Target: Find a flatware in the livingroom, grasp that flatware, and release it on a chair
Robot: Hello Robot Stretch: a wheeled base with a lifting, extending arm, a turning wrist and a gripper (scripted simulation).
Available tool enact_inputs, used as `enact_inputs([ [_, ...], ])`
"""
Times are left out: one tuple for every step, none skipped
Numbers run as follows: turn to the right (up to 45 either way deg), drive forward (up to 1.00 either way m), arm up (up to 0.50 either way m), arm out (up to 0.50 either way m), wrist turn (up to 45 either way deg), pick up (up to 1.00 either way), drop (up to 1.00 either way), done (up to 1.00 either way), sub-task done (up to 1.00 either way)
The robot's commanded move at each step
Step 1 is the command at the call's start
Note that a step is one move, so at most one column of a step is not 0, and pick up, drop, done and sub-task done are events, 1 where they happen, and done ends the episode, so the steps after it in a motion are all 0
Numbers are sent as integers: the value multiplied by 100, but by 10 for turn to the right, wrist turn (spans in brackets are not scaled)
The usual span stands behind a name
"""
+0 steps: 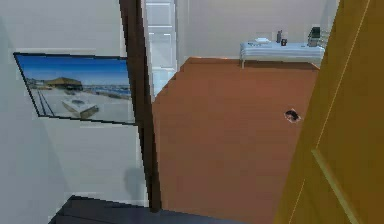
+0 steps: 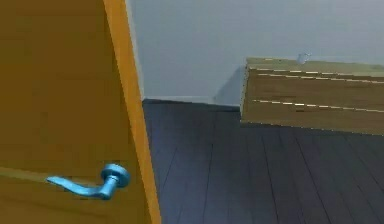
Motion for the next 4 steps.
enact_inputs([
  [30, 0, 0, 0, 0, 0, 0, 0, 0],
  [0, 100, 0, 0, 0, 0, 0, 0, 0],
  [120, 0, 0, 0, 0, 0, 0, 0, 0],
  [0, 15, 0, 0, 0, 0, 0, 0, 0],
])
